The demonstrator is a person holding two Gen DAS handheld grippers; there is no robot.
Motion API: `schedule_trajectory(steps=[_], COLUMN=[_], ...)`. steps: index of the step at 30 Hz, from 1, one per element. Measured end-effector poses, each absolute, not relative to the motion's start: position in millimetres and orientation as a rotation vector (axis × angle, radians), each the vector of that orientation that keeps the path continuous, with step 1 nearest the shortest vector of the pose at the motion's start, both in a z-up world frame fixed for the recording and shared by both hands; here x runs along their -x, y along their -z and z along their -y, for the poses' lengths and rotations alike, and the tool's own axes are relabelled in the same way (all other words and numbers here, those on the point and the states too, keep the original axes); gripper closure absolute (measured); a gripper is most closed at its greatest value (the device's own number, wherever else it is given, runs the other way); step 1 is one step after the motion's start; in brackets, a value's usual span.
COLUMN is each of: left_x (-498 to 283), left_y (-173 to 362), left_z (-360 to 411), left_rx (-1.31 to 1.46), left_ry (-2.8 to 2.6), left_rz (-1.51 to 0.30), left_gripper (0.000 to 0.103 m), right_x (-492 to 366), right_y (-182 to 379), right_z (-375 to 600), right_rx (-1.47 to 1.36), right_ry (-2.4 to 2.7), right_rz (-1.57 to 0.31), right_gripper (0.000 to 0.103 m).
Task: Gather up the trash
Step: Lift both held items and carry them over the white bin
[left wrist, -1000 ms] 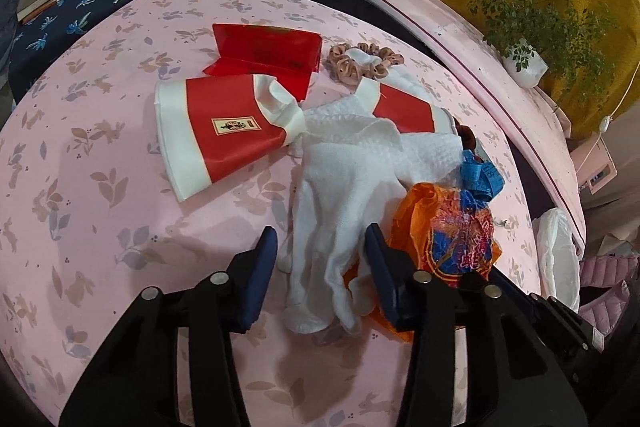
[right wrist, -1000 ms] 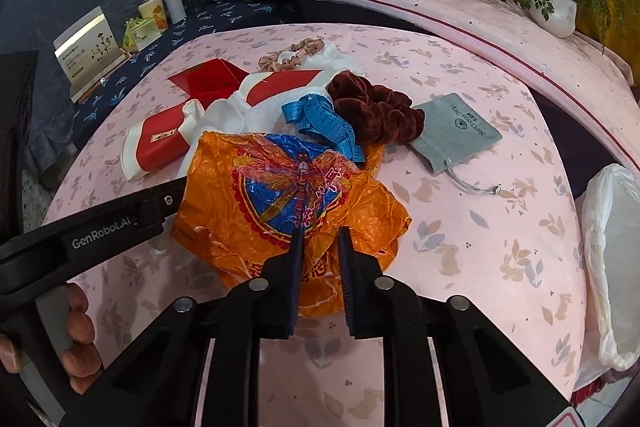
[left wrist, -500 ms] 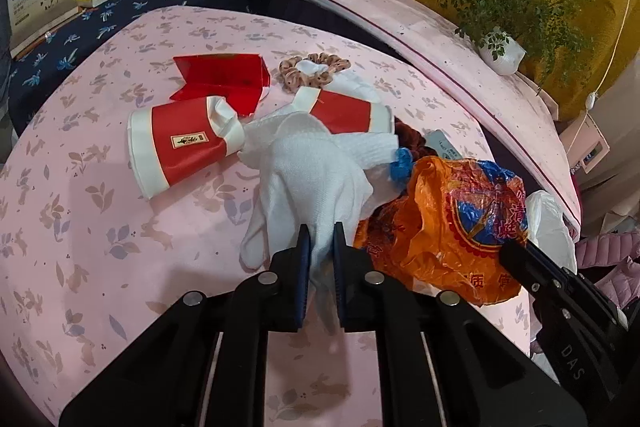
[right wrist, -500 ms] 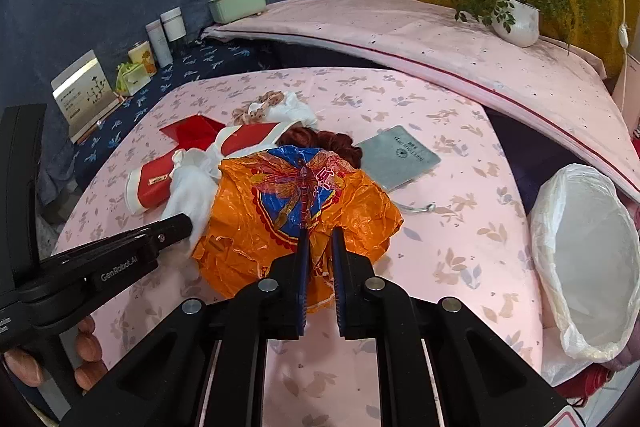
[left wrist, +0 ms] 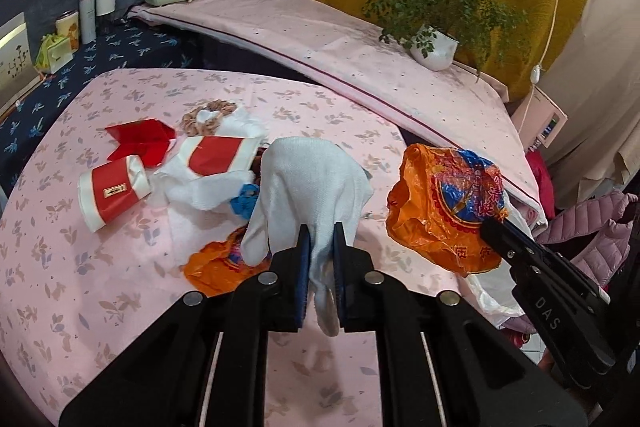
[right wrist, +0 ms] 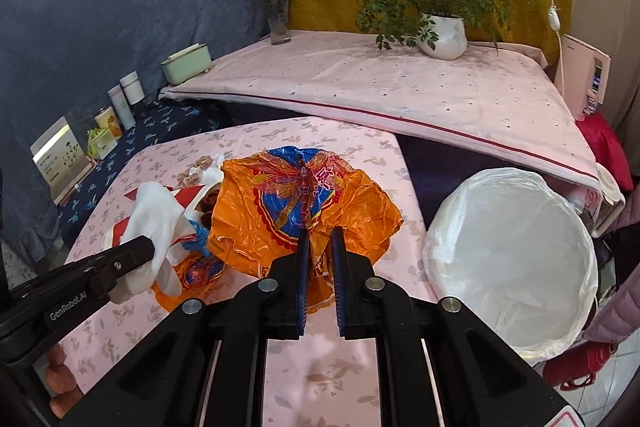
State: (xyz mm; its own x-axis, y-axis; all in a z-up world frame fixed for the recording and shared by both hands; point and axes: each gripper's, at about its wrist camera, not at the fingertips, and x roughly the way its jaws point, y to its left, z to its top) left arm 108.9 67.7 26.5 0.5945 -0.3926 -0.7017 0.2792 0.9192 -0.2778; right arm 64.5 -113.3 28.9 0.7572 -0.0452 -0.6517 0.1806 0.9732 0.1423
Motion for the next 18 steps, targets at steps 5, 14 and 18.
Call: schedule_trajectory(steps=[5, 14, 18], left_x=[-102, -95, -94], left_y=[-31, -25, -20], left_z=[-19, 73, 109], left_rx=[0.103, 0.054, 0.041], left_ry=[0.471, 0.645, 0.717], left_rz=[-0.852, -0.886, -0.895], left_gripper=[0.093, 0.092, 0.092], right_x=[-51, -32, -26], right_y=[-28, -12, -2], right_z=[150, 215, 242], right_rx=[-0.234, -0.298, -0.321], right_ry=[0.196, 0.328, 0.391], right_rz=[-0.697, -0.723, -0.736], right_gripper=[0.093, 0.093, 0.093])
